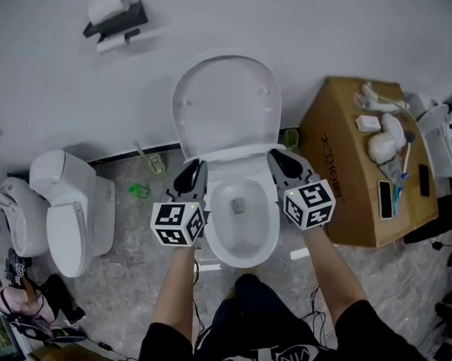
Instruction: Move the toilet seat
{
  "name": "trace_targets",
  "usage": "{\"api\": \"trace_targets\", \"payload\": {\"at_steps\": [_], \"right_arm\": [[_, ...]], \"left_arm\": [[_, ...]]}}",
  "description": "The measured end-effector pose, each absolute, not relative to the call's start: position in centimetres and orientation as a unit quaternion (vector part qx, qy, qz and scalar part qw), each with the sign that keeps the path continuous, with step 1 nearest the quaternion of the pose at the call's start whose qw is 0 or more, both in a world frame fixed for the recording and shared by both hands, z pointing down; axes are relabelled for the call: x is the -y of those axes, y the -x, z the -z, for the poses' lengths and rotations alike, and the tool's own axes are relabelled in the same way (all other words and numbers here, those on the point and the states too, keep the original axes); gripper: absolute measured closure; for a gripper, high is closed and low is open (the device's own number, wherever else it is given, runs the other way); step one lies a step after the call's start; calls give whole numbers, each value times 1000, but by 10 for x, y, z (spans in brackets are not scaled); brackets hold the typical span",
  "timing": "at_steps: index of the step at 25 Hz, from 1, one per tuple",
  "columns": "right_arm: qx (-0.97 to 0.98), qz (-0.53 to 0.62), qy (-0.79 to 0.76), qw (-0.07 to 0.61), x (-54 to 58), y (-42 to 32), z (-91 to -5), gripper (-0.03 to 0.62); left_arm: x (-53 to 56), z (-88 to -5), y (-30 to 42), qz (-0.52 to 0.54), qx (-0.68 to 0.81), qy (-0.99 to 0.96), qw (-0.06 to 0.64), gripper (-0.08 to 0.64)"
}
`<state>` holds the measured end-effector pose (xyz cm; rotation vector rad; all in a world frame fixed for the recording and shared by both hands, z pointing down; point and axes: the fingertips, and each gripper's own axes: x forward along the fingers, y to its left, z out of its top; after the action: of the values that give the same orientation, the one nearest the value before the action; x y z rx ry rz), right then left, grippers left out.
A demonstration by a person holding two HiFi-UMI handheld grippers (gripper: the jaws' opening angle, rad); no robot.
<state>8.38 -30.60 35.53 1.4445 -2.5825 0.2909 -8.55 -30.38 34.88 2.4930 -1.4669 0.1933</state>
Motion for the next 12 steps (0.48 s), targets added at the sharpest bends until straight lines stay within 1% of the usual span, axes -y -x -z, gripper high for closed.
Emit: {"api": "trace_targets", "payload": {"at_steps": [7, 10, 12], "right_arm": [[867, -84, -484, 84, 341, -83, -346, 563], [868, -79, -482, 86, 354, -82, -343, 568], [869, -77, -480, 87, 363, -81, -342, 569]], "left_arm": [[336, -340, 87, -75, 514, -848, 101, 517], [349, -336, 93, -73, 531, -838, 96, 544], [357, -336, 96, -70, 538, -835, 96, 549]]}}
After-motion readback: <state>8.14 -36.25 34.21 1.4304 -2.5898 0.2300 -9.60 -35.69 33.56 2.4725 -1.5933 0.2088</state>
